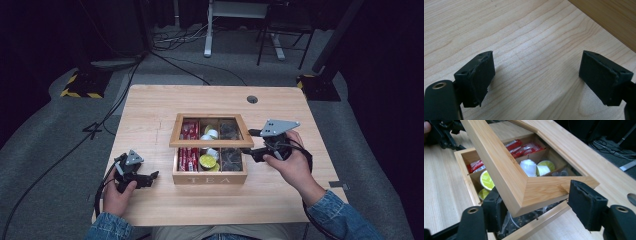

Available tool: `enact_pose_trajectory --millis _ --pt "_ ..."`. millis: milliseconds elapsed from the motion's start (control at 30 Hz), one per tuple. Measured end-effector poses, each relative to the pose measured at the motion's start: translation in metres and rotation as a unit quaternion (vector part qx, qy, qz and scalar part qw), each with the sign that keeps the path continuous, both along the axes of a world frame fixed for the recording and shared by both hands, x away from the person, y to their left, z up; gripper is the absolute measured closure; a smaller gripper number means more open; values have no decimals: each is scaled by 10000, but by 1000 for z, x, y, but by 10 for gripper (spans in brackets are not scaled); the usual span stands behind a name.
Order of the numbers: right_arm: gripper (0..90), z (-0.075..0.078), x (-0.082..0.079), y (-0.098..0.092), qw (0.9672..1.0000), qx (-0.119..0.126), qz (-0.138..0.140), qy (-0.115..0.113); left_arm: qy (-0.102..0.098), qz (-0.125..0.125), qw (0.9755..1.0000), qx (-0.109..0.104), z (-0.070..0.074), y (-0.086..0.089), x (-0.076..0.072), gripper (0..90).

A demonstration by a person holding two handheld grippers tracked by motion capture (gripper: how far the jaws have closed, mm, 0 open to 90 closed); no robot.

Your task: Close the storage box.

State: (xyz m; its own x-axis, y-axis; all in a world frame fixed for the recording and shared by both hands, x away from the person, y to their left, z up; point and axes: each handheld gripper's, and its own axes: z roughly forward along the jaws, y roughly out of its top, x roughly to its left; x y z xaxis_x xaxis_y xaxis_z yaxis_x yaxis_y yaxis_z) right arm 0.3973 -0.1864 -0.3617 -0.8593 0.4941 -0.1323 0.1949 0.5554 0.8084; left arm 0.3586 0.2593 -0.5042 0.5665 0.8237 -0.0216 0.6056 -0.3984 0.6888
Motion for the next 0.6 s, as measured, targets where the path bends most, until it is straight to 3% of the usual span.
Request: enact_pose_trajectory --millis 333,600 --pt "299 -18 -9 1 9998 -210 9 -47 1 -7 10000 12 0 0 0 137" --pt "259 -34 -13 1 9995 -305 -34 63 -2 4 10000 10 0 0 0 137"
